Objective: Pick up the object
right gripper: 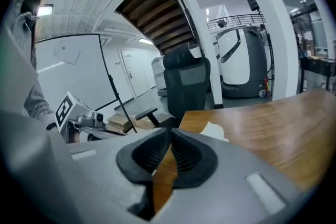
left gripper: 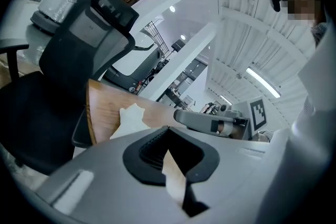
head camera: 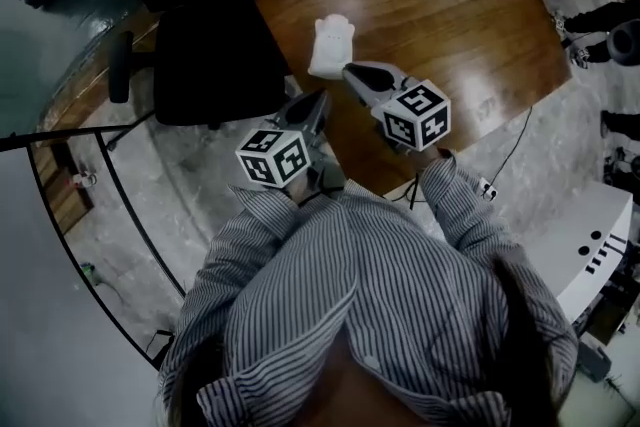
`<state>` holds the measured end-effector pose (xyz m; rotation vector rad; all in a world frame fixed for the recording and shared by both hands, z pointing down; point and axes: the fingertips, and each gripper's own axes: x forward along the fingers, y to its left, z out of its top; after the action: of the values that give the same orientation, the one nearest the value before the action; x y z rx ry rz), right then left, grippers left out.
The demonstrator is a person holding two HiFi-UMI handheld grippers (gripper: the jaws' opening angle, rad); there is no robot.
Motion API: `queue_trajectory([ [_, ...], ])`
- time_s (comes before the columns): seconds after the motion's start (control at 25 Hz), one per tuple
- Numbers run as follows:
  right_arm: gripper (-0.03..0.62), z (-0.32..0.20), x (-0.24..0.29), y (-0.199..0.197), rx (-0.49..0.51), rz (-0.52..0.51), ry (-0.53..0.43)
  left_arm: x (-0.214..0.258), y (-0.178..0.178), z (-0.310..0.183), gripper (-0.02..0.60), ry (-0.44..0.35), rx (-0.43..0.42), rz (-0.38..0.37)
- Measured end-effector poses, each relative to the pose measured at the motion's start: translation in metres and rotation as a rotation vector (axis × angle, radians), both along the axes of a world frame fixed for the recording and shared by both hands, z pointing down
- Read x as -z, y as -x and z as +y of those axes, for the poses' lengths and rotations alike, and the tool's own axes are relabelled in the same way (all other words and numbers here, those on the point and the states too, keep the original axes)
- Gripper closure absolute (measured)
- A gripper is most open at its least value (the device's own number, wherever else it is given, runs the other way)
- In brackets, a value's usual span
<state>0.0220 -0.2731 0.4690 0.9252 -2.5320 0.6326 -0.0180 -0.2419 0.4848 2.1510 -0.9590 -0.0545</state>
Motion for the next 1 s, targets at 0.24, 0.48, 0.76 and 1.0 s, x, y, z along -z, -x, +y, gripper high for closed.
queue_trajectory([
  [0.24, 0.562, -0.046, -0.021, -0.017, 0.103, 0.136, 0.013, -0.012, -0.017, -0.031, 0.581, 0.042, 0.031, 0.043],
  [0.48, 0.514, -0.088, -0.051, -0.030, 0.212, 0.274, 0.046, -0.014, -0.037, -0.053, 0.581, 0.059, 0.029, 0.071],
  [0.76, 0.397, -0.106, -0.085, -0.035, 0.308, 0.405, 0.053, -0.018, -0.035, -0.052, 0.581, 0.077, 0.069, 0.151],
  [1.0, 0.338, -0.122, -0.109, -0.033, 0.390, 0.442, 0.071, -0.023, -0.027, -0.058, 0.581, 0.093, 0.120, 0.198],
])
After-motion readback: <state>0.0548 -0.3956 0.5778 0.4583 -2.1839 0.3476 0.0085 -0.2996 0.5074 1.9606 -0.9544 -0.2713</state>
